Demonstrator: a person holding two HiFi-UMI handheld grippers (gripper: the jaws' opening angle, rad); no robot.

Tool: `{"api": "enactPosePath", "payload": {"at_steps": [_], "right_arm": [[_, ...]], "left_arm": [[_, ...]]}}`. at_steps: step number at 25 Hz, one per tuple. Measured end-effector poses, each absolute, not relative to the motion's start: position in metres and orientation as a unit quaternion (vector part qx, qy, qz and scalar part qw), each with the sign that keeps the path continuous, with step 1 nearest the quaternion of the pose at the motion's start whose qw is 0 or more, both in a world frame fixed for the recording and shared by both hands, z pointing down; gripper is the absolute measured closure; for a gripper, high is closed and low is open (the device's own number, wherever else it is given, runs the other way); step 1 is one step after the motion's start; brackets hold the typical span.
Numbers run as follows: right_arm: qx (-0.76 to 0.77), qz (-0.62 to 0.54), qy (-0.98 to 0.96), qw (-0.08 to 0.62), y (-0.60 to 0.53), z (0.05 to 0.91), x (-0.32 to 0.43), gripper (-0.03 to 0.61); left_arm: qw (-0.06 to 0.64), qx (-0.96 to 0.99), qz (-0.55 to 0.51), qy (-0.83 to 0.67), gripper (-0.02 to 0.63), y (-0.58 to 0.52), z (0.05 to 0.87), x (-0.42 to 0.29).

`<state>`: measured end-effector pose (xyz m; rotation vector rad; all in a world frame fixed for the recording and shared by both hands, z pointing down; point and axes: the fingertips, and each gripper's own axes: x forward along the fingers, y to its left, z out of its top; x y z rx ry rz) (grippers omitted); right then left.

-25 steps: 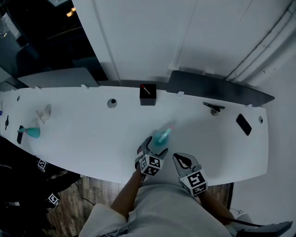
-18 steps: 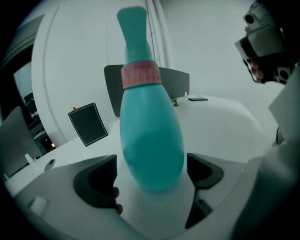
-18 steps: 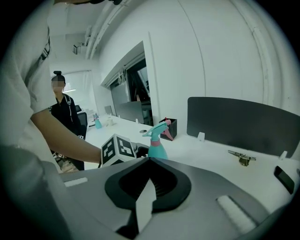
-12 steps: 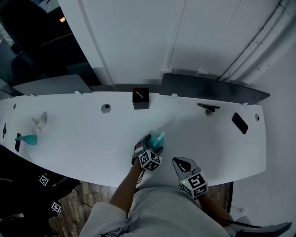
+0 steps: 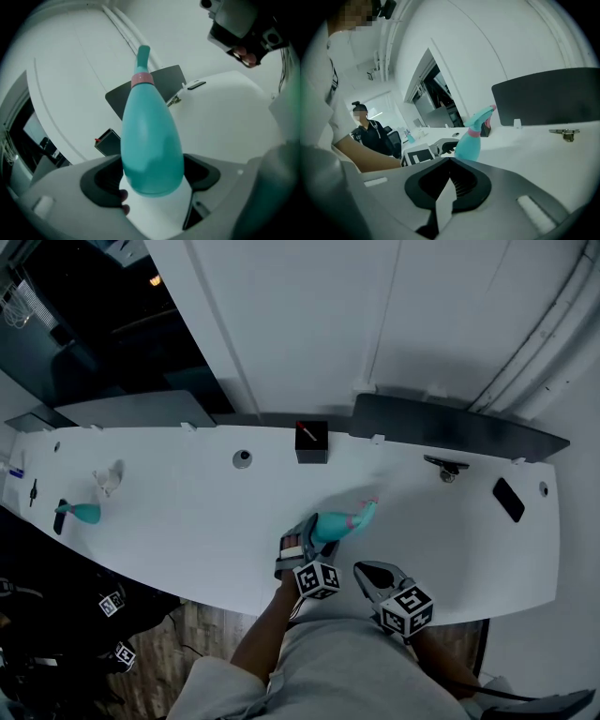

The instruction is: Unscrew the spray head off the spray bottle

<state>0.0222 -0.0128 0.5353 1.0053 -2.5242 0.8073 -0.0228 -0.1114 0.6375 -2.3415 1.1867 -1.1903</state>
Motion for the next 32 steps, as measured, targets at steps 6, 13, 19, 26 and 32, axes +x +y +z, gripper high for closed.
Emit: {"api": "enactPosePath", "payload": {"at_steps": [6,13,19,26,32], "right_arm": [[0.296,0.358,-0.879,0.105,-0.018,0.538,0.014,0.282],[0.303,0.507,-0.804,-0.073,-0.048,0.495,0.043,0.281],[0.354,0.576,-0.731,-0.093,-0.065,0.496,0.06,0.425],[0.37,0.474,-0.798,0.052,-0.054,0.511,0.062,0.481],[0.321,0.166,-0.895,0.262,-0.036,0.495,0.042,0.494]], "left_arm": [[0.2,-0.785,-0.399,0.43,0.225,-0.106,0.612,-0.031],[0.283,-0.762,-0.394,0.429,0.225,-0.098,0.593,-0.023],[0.34,-0.74,-0.4,0.421,0.225,-0.096,0.583,-0.023],[0.342,-0.736,-0.419,0.406,0.225,-0.089,0.59,-0.023],[0.279,-0.769,-0.406,0.407,0.225,-0.079,0.596,-0.022]]}}
